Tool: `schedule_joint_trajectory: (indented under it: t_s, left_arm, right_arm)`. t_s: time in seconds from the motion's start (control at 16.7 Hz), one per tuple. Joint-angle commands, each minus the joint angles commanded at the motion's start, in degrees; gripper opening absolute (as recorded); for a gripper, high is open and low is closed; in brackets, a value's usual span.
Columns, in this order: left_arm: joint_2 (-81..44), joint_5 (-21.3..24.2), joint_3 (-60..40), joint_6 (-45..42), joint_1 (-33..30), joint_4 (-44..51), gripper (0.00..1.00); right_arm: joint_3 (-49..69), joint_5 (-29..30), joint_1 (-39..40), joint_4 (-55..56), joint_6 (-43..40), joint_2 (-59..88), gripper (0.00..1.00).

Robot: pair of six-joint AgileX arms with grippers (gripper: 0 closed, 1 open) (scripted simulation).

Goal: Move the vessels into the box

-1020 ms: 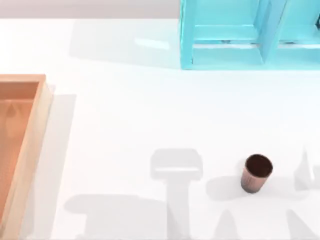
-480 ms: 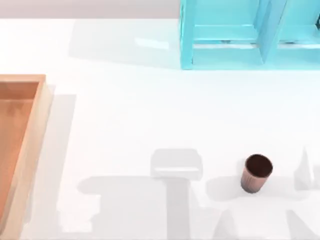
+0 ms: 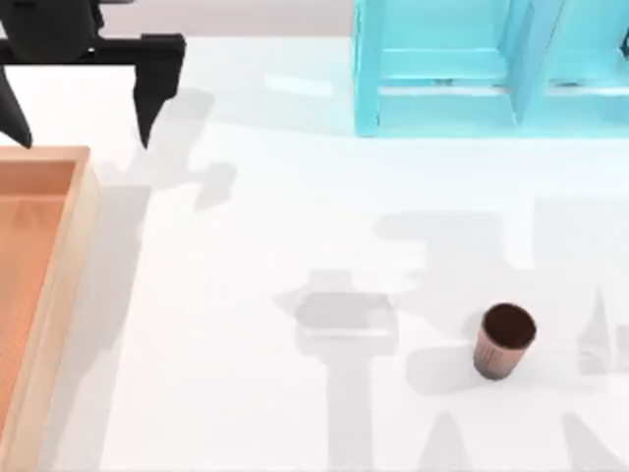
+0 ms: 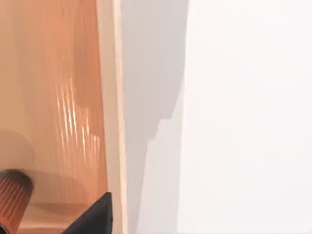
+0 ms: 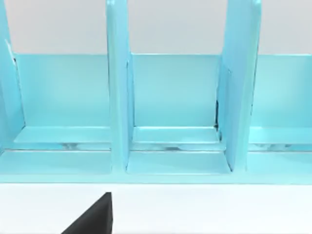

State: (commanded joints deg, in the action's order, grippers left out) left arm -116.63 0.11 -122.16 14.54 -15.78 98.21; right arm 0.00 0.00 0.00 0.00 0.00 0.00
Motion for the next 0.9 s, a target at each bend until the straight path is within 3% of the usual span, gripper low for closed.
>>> schedule_joint_trajectory:
  t_s: [0.48, 0.66, 0.9]
  left_arm:
    - [-26.04, -3.64, -30.68, 35.02, -35.51, 1.27, 1.0]
    - [-31.12, -4.4, -36.52, 42.01, -42.74, 1.07, 1.0]
    - [-32.06, -4.46, -38.12, 43.95, -44.78, 0.43, 1.0]
  right_arm:
    - [0.0, 0.0, 0.0, 0.0, 0.0, 0.0, 1.0]
    - [0.0, 0.0, 0.0, 0.0, 0.0, 0.0, 1.0]
    - [0.0, 0.0, 0.0, 0.0, 0.0, 0.0, 1.0]
